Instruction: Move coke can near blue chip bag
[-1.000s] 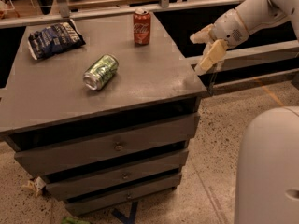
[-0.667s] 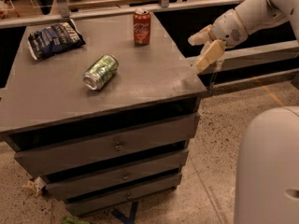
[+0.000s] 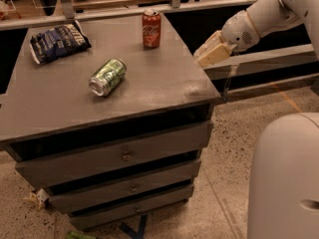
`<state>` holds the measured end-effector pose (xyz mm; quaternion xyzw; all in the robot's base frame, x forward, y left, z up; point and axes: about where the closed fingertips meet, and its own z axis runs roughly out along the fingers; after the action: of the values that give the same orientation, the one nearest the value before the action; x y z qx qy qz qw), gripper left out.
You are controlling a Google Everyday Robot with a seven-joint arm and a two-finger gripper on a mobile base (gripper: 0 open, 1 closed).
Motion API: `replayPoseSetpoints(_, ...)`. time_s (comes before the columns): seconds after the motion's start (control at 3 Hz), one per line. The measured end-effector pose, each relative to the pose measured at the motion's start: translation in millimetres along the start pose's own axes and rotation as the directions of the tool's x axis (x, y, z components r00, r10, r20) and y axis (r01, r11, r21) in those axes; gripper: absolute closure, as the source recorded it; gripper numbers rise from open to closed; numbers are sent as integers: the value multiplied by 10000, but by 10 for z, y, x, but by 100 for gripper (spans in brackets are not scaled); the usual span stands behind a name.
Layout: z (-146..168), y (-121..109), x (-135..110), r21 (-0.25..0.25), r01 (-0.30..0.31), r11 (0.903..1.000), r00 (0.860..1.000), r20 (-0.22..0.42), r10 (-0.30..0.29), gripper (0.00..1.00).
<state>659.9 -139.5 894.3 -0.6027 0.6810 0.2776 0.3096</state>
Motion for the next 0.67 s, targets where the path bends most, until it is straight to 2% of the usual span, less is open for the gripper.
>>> replayPoseSetpoints(0.33, 34, -28, -9, 38, -2, 10000, 10000, 32, 2, 59)
replayPoseSetpoints(0.67, 0, -61, 29, 570, -435, 9974, 9985, -294, 452, 36)
